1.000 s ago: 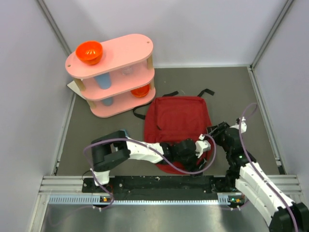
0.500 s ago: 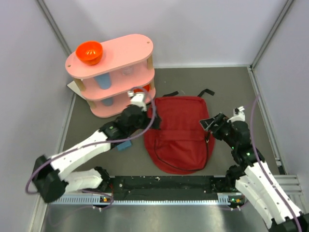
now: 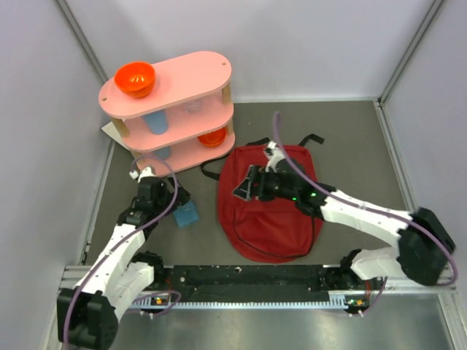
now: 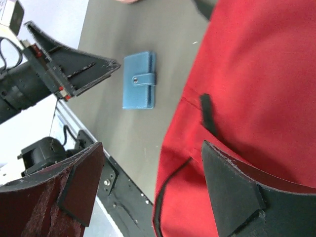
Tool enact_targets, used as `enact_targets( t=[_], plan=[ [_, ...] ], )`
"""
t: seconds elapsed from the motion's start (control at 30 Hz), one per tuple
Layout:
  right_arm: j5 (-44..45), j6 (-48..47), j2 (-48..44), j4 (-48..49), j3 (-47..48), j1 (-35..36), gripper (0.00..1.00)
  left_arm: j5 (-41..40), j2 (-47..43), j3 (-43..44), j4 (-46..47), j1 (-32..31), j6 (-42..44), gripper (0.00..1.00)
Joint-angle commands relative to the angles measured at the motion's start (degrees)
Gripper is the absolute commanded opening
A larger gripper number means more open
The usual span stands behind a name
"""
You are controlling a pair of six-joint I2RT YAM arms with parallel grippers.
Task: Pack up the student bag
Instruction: Pick up the personal item from the center of the board.
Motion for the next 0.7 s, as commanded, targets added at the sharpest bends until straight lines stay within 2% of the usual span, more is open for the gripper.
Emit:
enact_targets(
  t=[0.0, 0.13, 0.3, 0.57, 0.67],
  plan=[
    [-2.34, 0.95, 11.22, 6.81, 7.88, 5.69, 0.79, 10.74, 0.01, -3.07, 3.0, 8.66, -1.34, 0.98],
    [-4.0, 1.38, 20.01, 7.95, 14.64, 7.9, 0.78, 10.22, 1.78, -3.42, 2.29, 10.35, -2.75, 0.98],
    [-4.44, 2.18, 30.28, 7.78, 20.97, 8.96, 0.76, 12.25, 1.78, -7.64, 6.07, 10.53, -4.94, 0.98],
    [-5.42, 3.41, 39.62, 6.64, 28.01, 9.13, 0.61, 10.84, 3.1, -10.8, 9.05, 10.79, -4.59, 0.98],
    [-6.9, 3.41, 42.26, 5.67, 29.77, 9.22, 0.58, 13.29, 4.41, -11.86, 12.21, 10.88, -4.77, 0.96]
  ],
)
